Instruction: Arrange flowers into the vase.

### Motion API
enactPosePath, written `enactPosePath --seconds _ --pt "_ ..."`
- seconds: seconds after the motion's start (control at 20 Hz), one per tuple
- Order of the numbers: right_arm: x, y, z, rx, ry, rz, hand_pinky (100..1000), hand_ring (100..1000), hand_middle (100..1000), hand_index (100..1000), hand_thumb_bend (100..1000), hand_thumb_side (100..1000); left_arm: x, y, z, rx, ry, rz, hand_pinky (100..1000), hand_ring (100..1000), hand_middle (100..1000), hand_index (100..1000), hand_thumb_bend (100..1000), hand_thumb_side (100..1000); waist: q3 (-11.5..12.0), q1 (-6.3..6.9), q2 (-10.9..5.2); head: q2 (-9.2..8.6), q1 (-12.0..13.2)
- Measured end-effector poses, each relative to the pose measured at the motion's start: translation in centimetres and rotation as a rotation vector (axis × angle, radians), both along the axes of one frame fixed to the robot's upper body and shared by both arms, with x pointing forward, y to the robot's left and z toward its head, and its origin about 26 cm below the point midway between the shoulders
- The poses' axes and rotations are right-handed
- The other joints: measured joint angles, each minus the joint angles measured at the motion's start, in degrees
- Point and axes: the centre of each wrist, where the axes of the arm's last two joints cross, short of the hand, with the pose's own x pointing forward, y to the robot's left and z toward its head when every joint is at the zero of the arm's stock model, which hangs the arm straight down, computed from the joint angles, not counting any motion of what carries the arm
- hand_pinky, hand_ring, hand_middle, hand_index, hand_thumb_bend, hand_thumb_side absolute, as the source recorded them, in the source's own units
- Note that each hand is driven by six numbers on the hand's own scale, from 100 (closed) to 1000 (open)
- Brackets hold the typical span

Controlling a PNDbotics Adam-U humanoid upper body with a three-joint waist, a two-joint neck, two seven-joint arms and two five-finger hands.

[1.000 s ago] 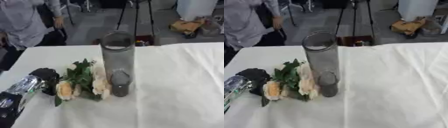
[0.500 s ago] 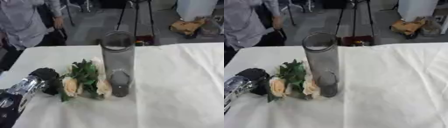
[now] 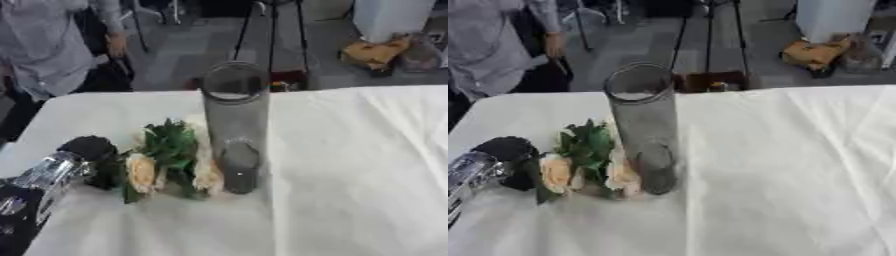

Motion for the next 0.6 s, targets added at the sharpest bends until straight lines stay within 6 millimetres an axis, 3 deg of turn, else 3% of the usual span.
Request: enactPosePath --seconds 0.2,0.6 --pt "-0.01 -0.01 -0.05 0.000 0.001 -0.001 891 1000 833 898 100 1000 -0.17 0.11 -0.37 -0.029 -0.025 -0.019 100 100 100 148 100 749 0.2 0.00 0.00 0.01 -0.1" --pt "-0.01 -0.01 -0.05 0.001 0.002 -0.001 891 1000 833 898 100 1000 -0.58 0.19 -0.03 -0.055 -0.076 -0.043 100 100 100 144 100 706 0.6 -0.05 -0.28 0.53 -0.8"
